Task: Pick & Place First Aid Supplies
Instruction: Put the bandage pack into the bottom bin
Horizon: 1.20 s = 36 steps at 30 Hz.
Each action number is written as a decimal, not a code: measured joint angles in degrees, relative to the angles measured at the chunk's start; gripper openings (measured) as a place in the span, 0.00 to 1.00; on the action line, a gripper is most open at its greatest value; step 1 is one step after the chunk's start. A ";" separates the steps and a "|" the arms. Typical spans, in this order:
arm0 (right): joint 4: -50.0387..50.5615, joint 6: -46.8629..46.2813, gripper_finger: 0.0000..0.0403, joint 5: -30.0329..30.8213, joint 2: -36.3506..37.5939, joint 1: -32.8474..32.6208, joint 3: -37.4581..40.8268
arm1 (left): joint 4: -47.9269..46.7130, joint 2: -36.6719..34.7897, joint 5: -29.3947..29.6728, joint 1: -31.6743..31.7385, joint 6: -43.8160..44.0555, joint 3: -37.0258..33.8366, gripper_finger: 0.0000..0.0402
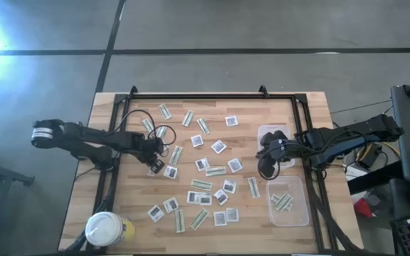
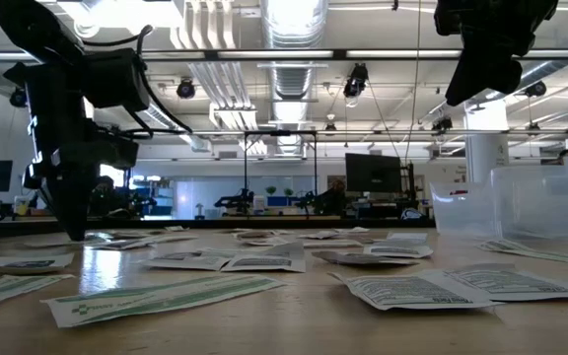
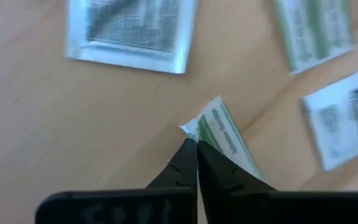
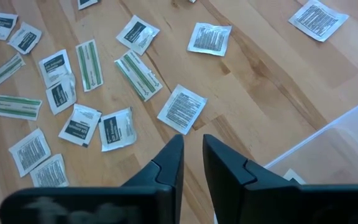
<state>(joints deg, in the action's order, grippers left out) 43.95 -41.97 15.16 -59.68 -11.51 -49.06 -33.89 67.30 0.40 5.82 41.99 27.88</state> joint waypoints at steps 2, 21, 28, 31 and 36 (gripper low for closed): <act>0.00 0.00 0.15 0.01 0.00 0.00 0.00 | 0.68 -0.96 -0.55 -0.10 -0.51 0.39 0.00; -2.85 0.06 0.15 -0.02 0.00 -1.47 0.00 | 3.99 -9.92 -0.96 -0.30 -1.65 0.61 0.00; -9.72 0.80 0.16 -0.02 0.04 -4.82 1.68 | 12.36 -13.14 -1.35 -1.72 -2.54 0.69 0.00; -13.49 1.84 0.15 -0.01 0.04 -5.84 3.38 | 15.57 -13.34 -1.33 -2.70 -2.79 0.69 0.00; -21.37 3.30 0.14 -0.02 0.04 -6.79 6.42 | 22.71 -12.85 -1.32 -4.61 -4.09 0.69 0.00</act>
<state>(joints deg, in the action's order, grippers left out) 22.58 -38.67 15.14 -59.64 -18.29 -42.63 -11.18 54.44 -0.92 1.21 37.90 28.58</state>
